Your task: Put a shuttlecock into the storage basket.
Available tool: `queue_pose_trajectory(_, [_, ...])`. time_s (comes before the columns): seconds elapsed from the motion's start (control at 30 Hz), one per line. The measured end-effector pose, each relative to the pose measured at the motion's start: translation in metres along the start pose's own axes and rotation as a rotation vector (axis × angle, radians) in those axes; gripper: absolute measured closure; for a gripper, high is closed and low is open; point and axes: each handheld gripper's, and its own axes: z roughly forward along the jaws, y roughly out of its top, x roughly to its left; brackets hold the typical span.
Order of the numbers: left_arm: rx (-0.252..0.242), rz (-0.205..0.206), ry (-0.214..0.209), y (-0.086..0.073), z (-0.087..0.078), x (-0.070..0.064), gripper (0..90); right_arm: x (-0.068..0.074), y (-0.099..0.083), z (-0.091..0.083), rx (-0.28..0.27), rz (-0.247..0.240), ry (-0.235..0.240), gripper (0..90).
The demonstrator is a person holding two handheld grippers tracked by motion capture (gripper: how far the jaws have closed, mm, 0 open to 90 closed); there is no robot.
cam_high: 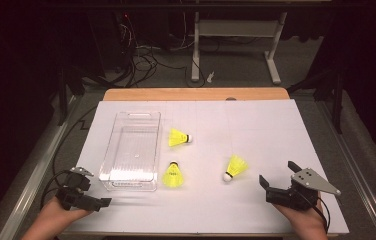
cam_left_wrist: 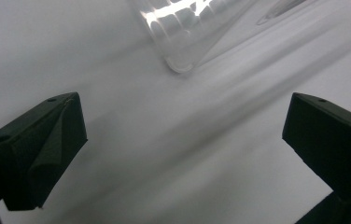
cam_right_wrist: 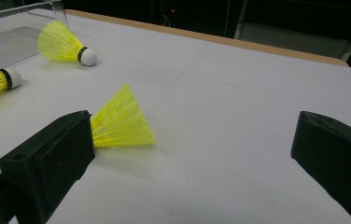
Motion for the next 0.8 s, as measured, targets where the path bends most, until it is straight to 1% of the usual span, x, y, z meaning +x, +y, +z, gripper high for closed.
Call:
queue_pose_trajectory(0.07, [0.020, -0.011, -0.013, 0.001, -0.002, 0.001, 0.9, -0.001, 0.000, 0.001, -0.009, 0.017, 0.008, 0.0])
queue_pose_trajectory(0.1, [0.029, -0.018, -0.020, 0.002, -0.003, 0.001, 0.9, -0.001, 0.000, 0.001, -0.011, 0.017, 0.006, 0.0])
queue_pose_trajectory(0.17, [0.051, -0.016, -0.011, 0.003, -0.006, 0.000, 0.9, -0.002, 0.001, 0.000, -0.017, 0.019, 0.002, 0.0])
queue_pose_trajectory(0.23, [0.079, 0.001, 0.013, 0.006, -0.008, -0.002, 0.9, -0.003, 0.000, -0.001, -0.019, 0.032, 0.010, 0.0])
queue_pose_trajectory(0.33, [0.129, 0.021, 0.056, 0.010, -0.009, -0.003, 0.9, -0.003, -0.001, -0.002, -0.021, 0.033, 0.011, 0.0])
queue_pose_trajectory(0.37, [0.138, 0.024, 0.066, 0.012, -0.010, -0.003, 0.9, -0.003, -0.001, -0.002, -0.020, 0.034, 0.008, 0.0])
queue_pose_trajectory(0.4, [0.157, 0.033, 0.066, 0.014, -0.012, -0.004, 0.9, -0.003, -0.001, -0.003, -0.022, 0.026, 0.004, 0.0])
queue_pose_trajectory(0.43, [0.157, 0.033, 0.066, 0.014, -0.012, -0.004, 0.9, -0.003, -0.001, -0.003, -0.022, 0.026, 0.004, 0.0])
queue_pose_trajectory(0.6, [0.194, 0.050, 0.034, 0.018, -0.018, -0.009, 0.9, -0.003, -0.002, -0.003, -0.018, 0.019, 0.005, 0.0])
queue_pose_trajectory(0.73, [0.243, 0.080, 0.014, 0.021, -0.023, -0.011, 0.9, -0.002, -0.003, -0.003, -0.014, 0.017, 0.016, 0.1])
queue_pose_trajectory(0.8, [0.244, 0.087, 0.006, 0.022, -0.026, -0.013, 0.8, -0.002, -0.004, -0.003, -0.014, 0.019, 0.022, 0.1])
